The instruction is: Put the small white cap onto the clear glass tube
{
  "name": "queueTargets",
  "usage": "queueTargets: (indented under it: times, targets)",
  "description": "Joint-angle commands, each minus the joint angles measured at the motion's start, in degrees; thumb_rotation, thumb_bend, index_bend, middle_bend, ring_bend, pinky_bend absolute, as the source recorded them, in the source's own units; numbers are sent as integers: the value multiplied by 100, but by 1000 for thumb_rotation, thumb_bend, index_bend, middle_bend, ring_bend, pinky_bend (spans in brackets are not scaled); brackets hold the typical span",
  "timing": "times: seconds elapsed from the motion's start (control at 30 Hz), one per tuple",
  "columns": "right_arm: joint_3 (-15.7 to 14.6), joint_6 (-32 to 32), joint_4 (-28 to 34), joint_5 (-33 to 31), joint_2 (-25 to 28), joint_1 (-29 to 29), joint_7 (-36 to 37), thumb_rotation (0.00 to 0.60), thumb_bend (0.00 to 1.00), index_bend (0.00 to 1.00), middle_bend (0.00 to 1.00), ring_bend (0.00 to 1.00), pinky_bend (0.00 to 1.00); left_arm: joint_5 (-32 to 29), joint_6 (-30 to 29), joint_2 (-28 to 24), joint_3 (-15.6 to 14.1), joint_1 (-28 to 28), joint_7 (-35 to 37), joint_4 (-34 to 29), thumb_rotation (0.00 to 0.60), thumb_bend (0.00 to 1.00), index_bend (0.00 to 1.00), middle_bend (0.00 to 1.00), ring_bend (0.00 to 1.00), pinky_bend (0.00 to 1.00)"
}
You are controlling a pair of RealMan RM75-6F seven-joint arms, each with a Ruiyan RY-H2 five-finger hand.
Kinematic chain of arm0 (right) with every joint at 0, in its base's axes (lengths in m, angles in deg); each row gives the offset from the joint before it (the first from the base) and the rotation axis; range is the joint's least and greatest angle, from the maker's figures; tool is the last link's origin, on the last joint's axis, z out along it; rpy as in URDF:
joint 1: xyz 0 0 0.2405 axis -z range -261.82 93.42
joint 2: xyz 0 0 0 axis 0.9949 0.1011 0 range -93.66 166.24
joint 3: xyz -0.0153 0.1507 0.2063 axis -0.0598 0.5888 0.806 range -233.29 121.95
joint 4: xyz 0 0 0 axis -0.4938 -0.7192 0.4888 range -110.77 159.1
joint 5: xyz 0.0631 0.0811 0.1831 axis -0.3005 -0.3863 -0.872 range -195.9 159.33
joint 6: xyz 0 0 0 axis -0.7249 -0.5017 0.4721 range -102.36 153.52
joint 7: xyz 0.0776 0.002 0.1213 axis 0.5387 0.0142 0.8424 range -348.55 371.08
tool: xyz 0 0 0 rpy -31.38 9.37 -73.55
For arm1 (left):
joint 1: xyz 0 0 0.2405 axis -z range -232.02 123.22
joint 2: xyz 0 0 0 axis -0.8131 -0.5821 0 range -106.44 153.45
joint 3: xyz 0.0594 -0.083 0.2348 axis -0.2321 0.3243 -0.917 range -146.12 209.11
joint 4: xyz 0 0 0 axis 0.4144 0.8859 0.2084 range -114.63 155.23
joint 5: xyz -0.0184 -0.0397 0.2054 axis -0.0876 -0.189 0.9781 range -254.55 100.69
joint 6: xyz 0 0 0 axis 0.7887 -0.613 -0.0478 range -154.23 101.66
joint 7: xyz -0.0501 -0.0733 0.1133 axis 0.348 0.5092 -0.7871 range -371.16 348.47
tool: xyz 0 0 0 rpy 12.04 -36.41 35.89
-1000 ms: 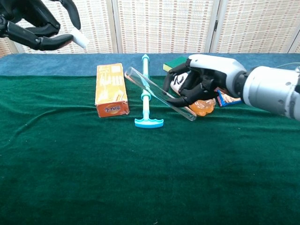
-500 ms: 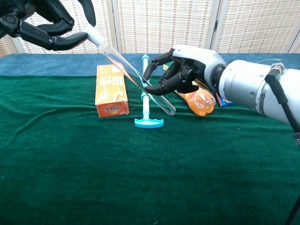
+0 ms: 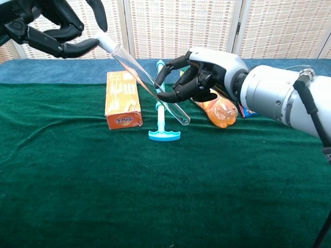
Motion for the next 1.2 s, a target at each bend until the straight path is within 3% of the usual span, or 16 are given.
queueTargets:
  times: [0.03, 1.2]
  targets:
    - [2, 4, -15, -3, -18, -11, 19, 600, 715, 915, 1000, 1000, 1000, 4, -2, 10, -13, 7, 1, 3, 600, 438, 632, 1000, 880, 812]
    - [11, 15, -137, 23, -110, -83, 150, 600, 715, 915, 1000, 1000, 1000, -79, -15, 49, -39, 91, 90, 70, 600, 439, 632, 1000, 879, 812]
